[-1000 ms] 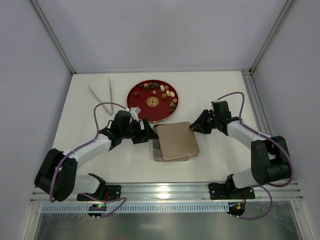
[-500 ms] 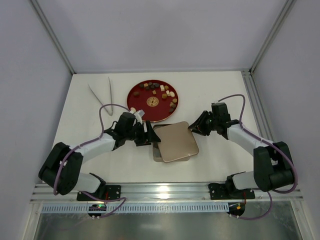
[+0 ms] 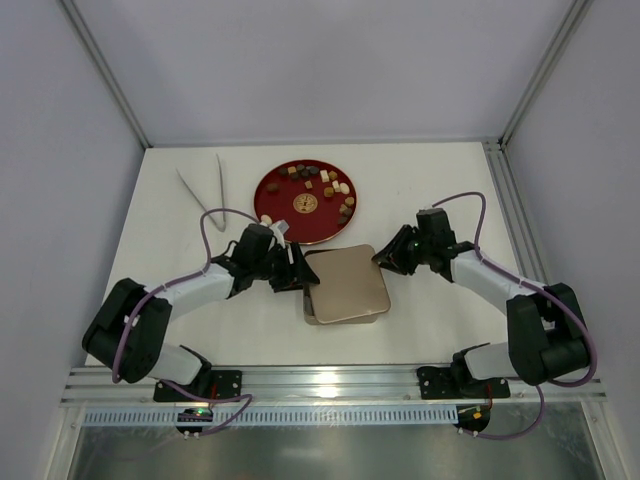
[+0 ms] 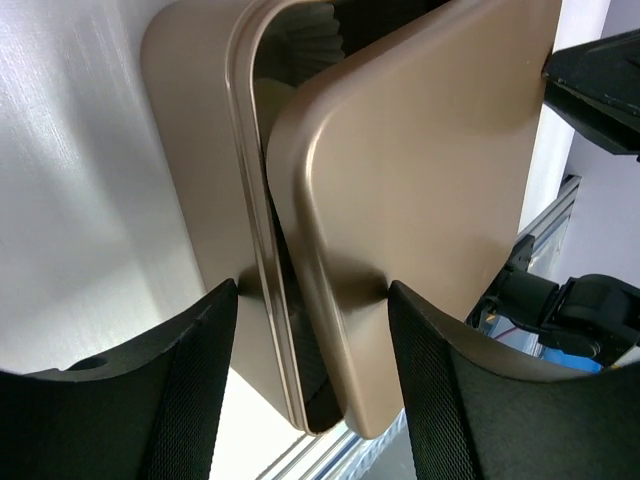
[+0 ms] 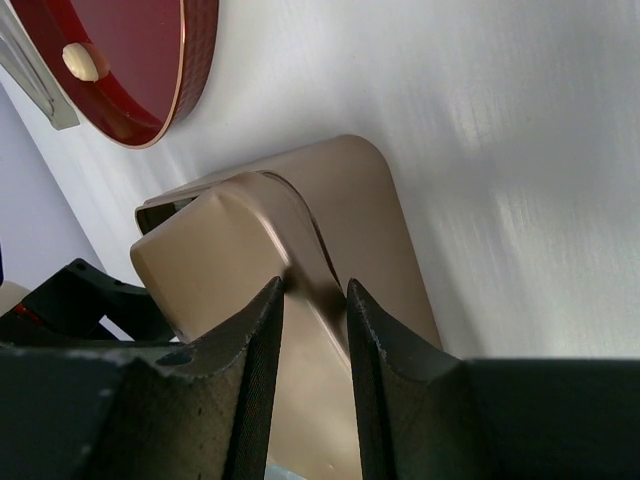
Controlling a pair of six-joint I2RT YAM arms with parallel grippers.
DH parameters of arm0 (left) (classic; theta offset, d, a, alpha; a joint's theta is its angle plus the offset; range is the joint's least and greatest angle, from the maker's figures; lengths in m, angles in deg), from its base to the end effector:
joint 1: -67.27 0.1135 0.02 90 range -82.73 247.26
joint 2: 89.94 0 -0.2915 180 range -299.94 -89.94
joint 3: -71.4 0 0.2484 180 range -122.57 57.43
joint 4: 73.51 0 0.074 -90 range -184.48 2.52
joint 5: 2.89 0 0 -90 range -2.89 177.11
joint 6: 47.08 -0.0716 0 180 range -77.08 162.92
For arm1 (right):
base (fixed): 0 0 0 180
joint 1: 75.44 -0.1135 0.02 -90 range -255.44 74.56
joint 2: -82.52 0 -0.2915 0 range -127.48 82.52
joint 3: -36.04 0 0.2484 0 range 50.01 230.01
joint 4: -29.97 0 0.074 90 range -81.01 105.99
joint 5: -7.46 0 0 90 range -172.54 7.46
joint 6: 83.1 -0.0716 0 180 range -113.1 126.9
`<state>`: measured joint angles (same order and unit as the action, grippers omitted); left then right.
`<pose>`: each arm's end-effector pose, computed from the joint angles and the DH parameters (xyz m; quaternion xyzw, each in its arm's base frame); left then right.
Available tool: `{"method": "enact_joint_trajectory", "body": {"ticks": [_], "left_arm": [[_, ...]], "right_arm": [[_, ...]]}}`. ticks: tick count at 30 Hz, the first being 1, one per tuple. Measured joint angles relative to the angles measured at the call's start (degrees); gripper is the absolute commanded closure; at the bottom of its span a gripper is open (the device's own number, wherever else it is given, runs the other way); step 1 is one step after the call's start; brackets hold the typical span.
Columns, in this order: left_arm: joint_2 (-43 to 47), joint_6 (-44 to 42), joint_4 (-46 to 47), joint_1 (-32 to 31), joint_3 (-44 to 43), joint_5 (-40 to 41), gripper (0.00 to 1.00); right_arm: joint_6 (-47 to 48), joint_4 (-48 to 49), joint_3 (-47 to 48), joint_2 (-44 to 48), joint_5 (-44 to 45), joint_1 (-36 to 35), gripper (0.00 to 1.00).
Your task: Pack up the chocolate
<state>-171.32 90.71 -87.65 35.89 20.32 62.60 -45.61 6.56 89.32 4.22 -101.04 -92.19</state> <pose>0.2322 -0.1764 0.1790 -0.0472 0.9035 -0.3919 0.1669 0.2617 0.1025 0.1877 0.2290 0.8957 0.3227 0.2028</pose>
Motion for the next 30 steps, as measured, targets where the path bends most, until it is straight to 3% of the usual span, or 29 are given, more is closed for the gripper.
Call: {"method": "enact_joint_trajectory", "body": {"ticks": [16,30], "left_arm": [[-0.42,2.8,-0.31,0.0,-0.87,1.62,0.43],[-1.46,0.92,-9.53,0.0,-8.55,3.28,0.32]], "right_arm": [[-1.09,0.57,-0.59,2.16,0.61,-3.65,0.66],[-0.04,0.02,-1.29,3.69,2.91,-4.04,0.66]]}}
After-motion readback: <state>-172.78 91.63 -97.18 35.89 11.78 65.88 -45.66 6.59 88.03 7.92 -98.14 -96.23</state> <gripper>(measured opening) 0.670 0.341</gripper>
